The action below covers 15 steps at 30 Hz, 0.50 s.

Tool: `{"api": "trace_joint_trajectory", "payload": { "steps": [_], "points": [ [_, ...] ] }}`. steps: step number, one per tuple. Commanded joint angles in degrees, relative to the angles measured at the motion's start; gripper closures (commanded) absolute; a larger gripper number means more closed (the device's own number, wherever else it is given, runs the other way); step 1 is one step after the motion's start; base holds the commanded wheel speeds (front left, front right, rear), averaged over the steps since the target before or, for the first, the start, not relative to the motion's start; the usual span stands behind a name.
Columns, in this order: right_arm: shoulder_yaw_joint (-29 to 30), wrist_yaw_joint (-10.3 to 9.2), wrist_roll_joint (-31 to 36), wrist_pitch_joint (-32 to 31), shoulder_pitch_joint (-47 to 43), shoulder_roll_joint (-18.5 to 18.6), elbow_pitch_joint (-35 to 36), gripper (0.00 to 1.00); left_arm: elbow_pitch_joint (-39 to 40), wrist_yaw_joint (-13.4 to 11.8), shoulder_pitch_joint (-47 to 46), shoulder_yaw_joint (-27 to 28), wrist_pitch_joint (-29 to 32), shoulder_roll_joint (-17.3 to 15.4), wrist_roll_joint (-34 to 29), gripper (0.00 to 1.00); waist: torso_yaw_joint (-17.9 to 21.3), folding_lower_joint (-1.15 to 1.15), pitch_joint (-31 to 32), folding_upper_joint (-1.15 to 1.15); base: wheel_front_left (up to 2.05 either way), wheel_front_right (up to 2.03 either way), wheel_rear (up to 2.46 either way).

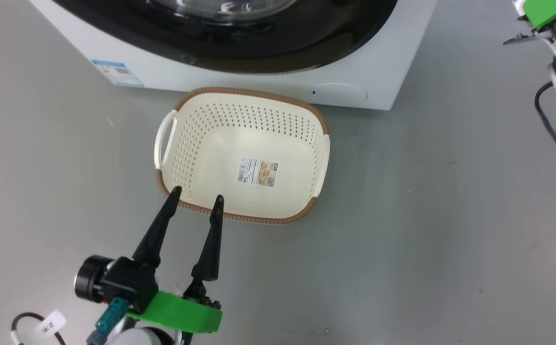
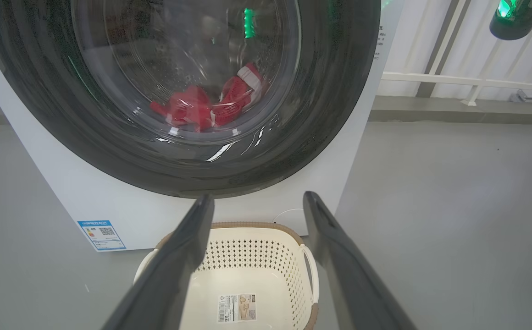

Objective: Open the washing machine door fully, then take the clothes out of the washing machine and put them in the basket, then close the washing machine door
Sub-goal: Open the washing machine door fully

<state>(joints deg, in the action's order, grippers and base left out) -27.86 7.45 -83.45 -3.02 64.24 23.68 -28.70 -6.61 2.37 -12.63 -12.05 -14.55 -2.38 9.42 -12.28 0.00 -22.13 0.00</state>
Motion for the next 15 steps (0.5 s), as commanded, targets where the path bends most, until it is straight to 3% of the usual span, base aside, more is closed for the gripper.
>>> {"api": "trace_joint_trajectory", "payload": {
  "steps": [1,8,15],
  "points": [
    [-0.5,0.03,-1.8,-2.0,1.4,0.0,0.4,1.0,1.5,-0.6,-1.4,1.3,-0.4,-0.5,0.9,0.0,-1.4,0.0,-2.0,0.0,0.0,0.0,0.0],
    [-0.6,0.03,-8.6,-14.4,6.6,-0.3,-5.7,1.0,1.8,-0.8,-3.2,0.1,-0.4,-0.5,1.9,0.0,-2.7,0.0,-5.1,0.0,0.0,0.0,0.0],
    [1.7,0.03,-13.3,-21.6,10.6,-2.5,-9.0,1.0,2.0,-1.5,-5.0,-1.8,-0.4,-0.5,3.2,0.0,-3.6,0.0,-7.9,0.0,0.0,0.0,0.0]
  ]
}}
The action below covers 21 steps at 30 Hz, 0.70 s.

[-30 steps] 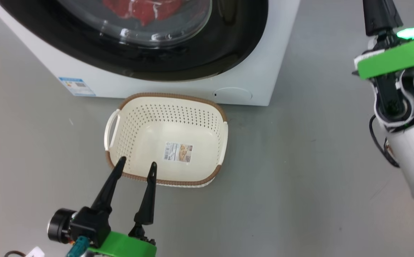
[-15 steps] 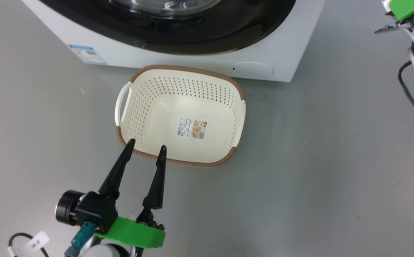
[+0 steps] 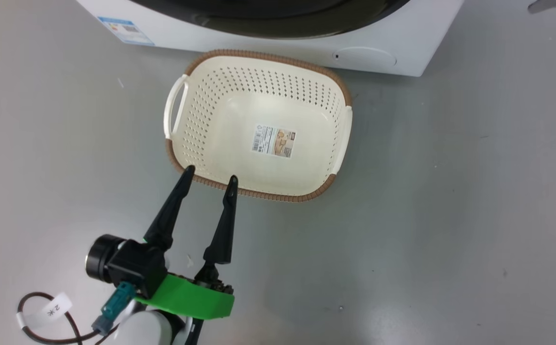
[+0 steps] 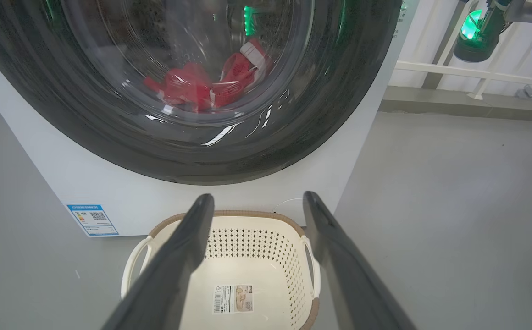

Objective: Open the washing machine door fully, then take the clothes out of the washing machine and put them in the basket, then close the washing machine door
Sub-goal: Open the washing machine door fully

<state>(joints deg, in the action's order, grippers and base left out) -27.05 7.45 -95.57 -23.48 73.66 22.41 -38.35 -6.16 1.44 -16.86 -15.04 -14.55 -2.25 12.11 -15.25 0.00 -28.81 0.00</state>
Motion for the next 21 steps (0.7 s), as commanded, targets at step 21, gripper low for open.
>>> {"api": "trace_joint_trajectory", "payload": {
  "steps": [21],
  "points": [
    [2.5,0.03,-1.8,-10.2,6.1,-4.3,-5.7,1.0,1.9,-1.8,-3.3,-1.7,-0.4,-0.6,2.3,0.0,-2.0,0.0,-3.6,0.0,0.0,0.0,0.0]
  ]
}}
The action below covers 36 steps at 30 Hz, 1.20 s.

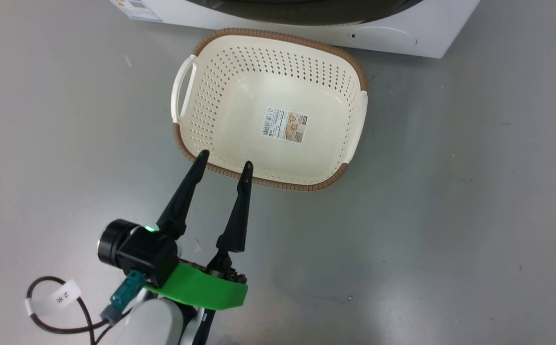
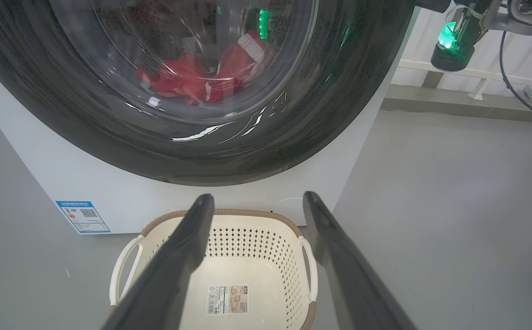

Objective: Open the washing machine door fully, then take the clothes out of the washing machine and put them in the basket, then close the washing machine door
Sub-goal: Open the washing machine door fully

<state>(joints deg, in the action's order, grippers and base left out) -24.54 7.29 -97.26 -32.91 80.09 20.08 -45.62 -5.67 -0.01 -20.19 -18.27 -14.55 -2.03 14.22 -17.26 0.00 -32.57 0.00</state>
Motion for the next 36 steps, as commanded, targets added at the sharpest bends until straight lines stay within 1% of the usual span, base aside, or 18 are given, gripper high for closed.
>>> {"api": "trace_joint_trajectory", "payload": {
  "steps": [1,13,24,36],
  "points": [
    [-0.1,0.2,0.0,-1.3,-0.7,-2.0,1.7,1.0,1.4,-0.4,0.1,1.5,-0.4,-0.9,0.3,0.0,0.0,0.0,0.4,0.0,0.0,0.0,0.0],
    [-1.7,0.2,1.8,-4.8,-9.0,-2.8,6.8,1.0,0.6,-0.8,2.0,1.2,-0.4,-0.9,0.4,0.0,-0.3,0.0,5.2,0.0,0.0,0.0,0.0],
    [-1.7,0.2,2.6,-5.5,-17.8,-3.0,11.3,1.0,-0.3,-1.1,5.6,0.8,-0.4,-0.9,0.2,0.0,-1.7,0.0,11.1,0.0,0.0,0.0,0.0],
    [-2.8,0.2,3.6,-7.2,-26.4,-5.2,15.3,1.0,-0.7,-1.3,9.5,0.6,-0.4,-0.9,-0.3,0.0,-3.9,0.0,16.1,0.0,0.0,0.0,0.0]
  ]
}}
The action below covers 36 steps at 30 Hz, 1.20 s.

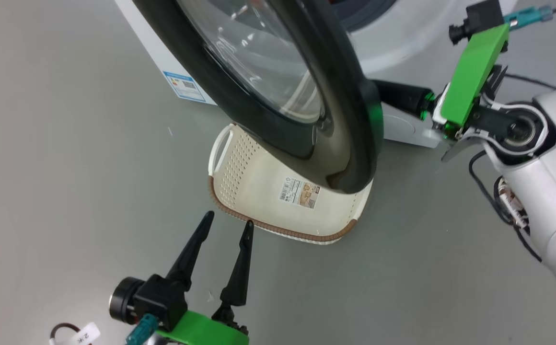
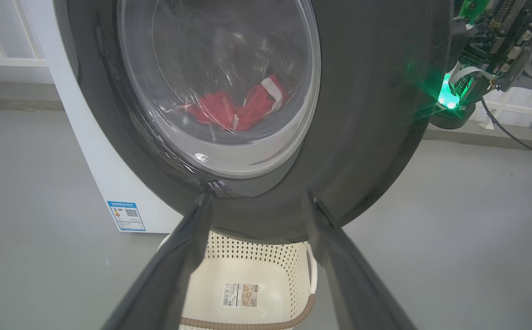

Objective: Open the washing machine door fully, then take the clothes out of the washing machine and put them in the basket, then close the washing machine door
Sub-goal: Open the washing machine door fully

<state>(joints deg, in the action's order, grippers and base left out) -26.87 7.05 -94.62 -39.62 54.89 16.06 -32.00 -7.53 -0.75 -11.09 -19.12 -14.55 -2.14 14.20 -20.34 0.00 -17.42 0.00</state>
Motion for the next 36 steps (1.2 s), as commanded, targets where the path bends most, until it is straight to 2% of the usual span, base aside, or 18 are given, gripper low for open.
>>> {"api": "trace_joint_trajectory", "payload": {
  "steps": [1,28,36],
  "points": [
    [-0.6,0.44,1.1,-0.5,-1.9,-1.4,1.9,1.0,1.1,-0.6,0.7,1.5,-0.4,-0.7,-0.4,0.0,-1.0,0.0,1.4,0.0,0.0,0.0,0.0],
    [-2.2,0.44,3.7,-0.3,-12.5,-5.7,7.4,1.0,0.6,-2.3,5.1,4.3,-0.4,-0.7,0.1,0.0,-10.7,0.0,7.1,0.0,0.0,0.0,0.0],
    [-3.5,0.44,4.3,-1.1,-12.2,-7.9,7.3,1.0,1.6,-2.9,6.3,6.5,-0.4,-0.7,-0.1,0.0,-11.3,0.0,7.0,0.0,0.0,0.0,0.0]
  ]
}}
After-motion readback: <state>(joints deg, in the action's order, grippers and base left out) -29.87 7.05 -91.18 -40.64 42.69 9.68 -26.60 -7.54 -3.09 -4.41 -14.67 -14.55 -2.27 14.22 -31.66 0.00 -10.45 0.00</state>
